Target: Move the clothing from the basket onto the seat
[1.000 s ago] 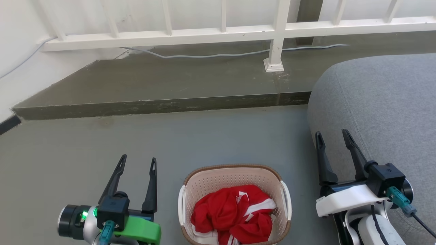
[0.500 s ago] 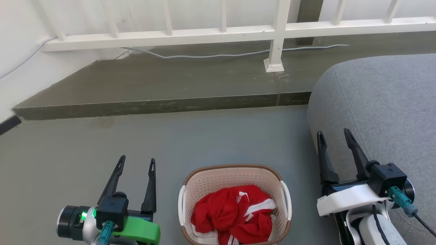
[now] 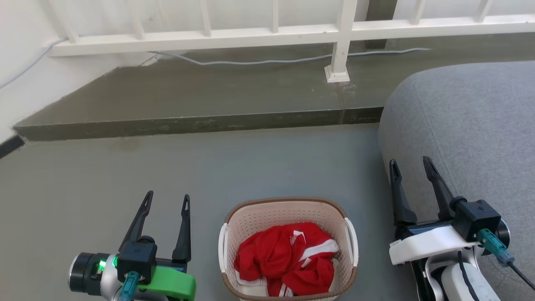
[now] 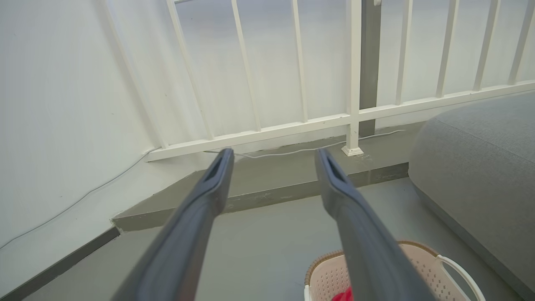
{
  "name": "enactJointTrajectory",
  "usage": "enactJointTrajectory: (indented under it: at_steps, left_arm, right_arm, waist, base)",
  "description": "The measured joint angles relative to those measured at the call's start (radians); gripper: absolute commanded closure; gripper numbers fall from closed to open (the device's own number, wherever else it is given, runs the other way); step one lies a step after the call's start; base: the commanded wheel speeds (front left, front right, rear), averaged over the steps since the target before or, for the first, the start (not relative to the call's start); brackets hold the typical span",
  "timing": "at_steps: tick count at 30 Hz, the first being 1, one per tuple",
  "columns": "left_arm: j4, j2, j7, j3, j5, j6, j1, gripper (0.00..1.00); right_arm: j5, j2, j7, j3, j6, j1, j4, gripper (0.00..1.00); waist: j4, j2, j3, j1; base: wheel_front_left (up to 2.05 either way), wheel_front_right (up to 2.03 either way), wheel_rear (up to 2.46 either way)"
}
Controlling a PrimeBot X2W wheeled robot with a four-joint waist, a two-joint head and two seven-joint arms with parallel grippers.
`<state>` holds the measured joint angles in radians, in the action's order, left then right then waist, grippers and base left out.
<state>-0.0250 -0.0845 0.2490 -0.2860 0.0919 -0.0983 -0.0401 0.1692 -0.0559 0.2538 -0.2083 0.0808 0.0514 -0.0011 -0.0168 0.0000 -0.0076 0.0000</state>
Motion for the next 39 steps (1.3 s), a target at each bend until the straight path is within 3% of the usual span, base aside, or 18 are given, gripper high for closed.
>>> enactJointTrajectory:
  at_steps: [11, 39]
  left_arm:
    - [0.005, -0.007, 0.003, 0.004, 0.000, 0.003, 0.012, 0.00]
    - [-0.222, -0.019, -0.020, -0.076, -0.058, 0.107, 0.344, 0.00]
  right_arm:
    - [-0.006, -0.001, 0.001, 0.016, -0.004, -0.026, -0.041, 0.00]
    - [-0.037, -0.014, 0.001, 0.092, -0.009, -0.312, -0.138, 0.00]
  waist:
    - [-0.003, 0.0000, 0.087, 0.0000]
    - [-0.058, 0.0000, 0.470, 0.0002]
  base:
    - [0.00, 0.00, 0.00]
    - [0.00, 0.00, 0.00]
